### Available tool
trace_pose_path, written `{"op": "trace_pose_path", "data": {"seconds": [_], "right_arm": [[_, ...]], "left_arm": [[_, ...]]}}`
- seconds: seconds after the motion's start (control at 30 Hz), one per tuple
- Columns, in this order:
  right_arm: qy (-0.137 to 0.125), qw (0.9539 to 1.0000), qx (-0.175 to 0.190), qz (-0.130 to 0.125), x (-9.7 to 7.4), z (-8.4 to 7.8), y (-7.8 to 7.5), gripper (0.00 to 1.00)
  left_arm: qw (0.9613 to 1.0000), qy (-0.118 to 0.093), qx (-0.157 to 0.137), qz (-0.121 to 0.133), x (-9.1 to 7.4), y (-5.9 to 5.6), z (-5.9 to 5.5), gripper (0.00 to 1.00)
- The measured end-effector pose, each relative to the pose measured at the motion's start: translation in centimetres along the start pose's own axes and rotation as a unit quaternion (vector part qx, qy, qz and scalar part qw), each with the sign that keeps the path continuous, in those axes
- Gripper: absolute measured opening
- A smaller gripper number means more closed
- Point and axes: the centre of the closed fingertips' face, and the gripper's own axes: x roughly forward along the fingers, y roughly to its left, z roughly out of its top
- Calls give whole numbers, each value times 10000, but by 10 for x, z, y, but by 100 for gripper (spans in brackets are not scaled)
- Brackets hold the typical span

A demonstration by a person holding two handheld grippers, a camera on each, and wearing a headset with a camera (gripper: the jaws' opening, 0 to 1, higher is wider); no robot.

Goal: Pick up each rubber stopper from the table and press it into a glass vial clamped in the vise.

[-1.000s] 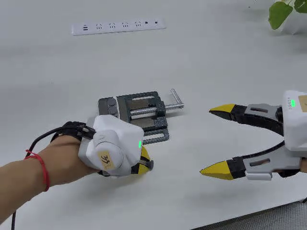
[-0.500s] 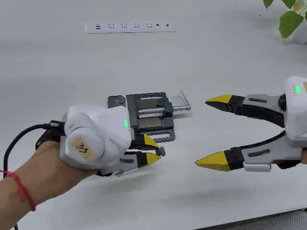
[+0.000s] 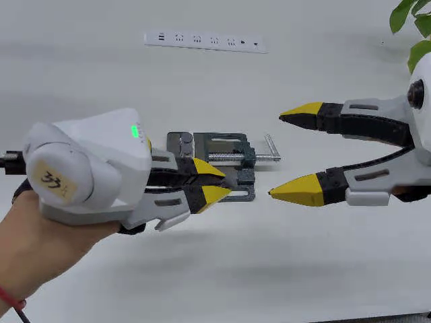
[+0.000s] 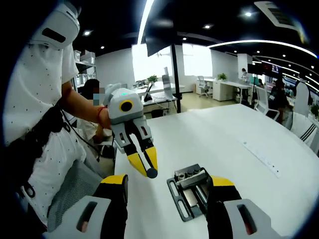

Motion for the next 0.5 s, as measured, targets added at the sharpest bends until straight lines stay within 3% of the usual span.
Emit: {"op": "trace_pose_path", "data": {"seconds": [0.07, 0.33, 0.5], "right_arm": [[25, 9997, -227, 118, 5, 8, 2, 57], [361, 9962, -477, 640, 23, 30, 14, 42], [618, 9906, -670, 1020, 33, 38, 24, 31]], "left_arm": [[9999, -97, -68, 79, -5, 2, 5, 4], [9989, -363, -138, 269, -21, 6, 18, 4], [9979, -500, -150, 374, -30, 8, 24, 4]]}}
